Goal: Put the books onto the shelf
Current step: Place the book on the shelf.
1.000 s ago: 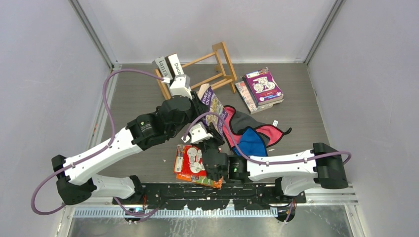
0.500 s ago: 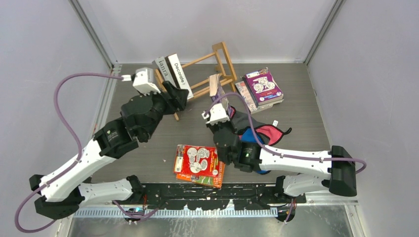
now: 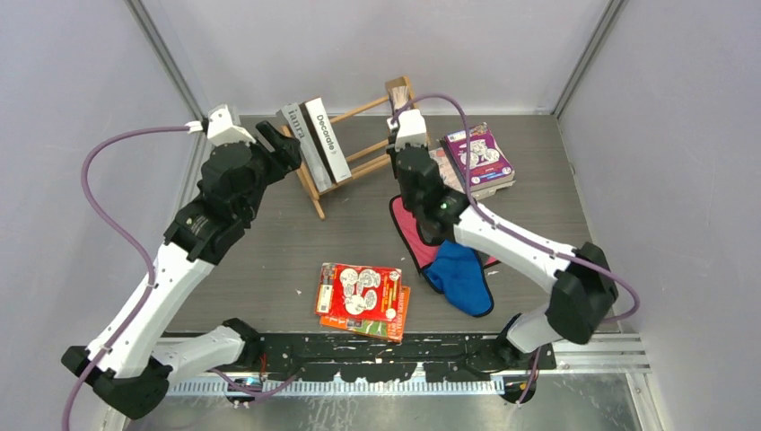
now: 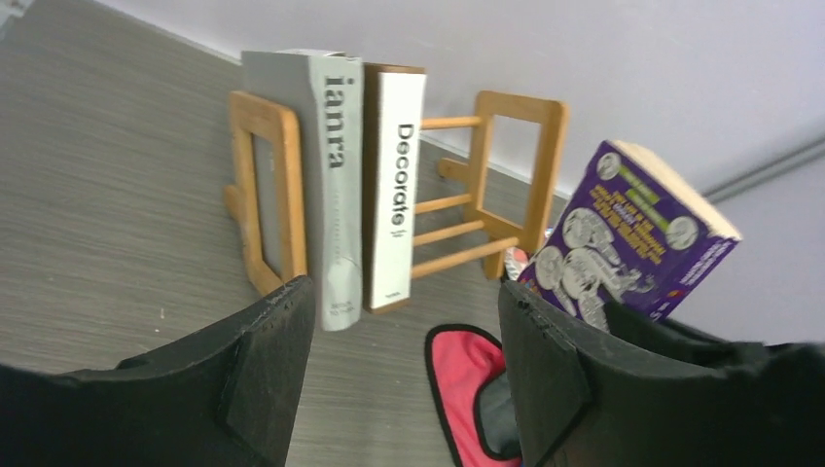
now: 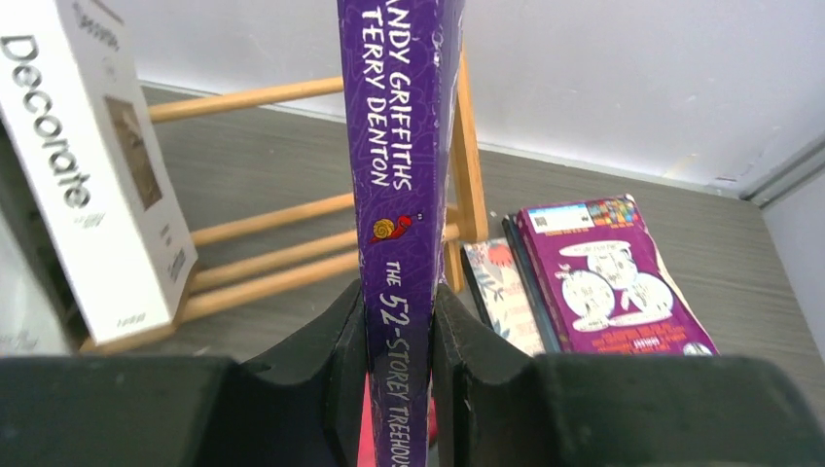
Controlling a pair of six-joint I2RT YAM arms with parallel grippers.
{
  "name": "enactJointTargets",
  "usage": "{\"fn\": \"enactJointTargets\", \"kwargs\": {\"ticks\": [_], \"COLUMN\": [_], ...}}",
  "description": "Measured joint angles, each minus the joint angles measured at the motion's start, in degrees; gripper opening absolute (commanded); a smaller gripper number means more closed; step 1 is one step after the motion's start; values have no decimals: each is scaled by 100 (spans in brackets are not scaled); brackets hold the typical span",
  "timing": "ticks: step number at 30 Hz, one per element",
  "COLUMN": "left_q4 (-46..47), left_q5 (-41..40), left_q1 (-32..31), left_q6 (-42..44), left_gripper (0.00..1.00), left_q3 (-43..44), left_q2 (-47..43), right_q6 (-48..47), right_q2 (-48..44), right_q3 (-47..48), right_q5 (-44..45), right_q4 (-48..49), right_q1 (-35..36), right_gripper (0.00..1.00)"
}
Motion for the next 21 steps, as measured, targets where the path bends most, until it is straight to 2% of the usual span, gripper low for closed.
{"fn": "enactJointTargets", "kwargs": {"ticks": [8,15,21], "left_q4": [369,944,1582], "left_q5": [1224,1668,1797], "left_q1": [1473,1993,2277], "left_q6": [-509,-752,-1016], "left_gripper": [67,65,61], "left_q3": [-363,-848,-1364], "left_q2": [758,1075,1073], "right_q6": [243,262,210], "right_q2": [1532,2835,3683], "right_q3": [1434,2562,3204], "right_q5": [-1611,-2761,-3392], "right_q4": [-76,-79,-138], "right_q1": [-1263,-1996,-2214], "right_gripper": [1,1,1]}}
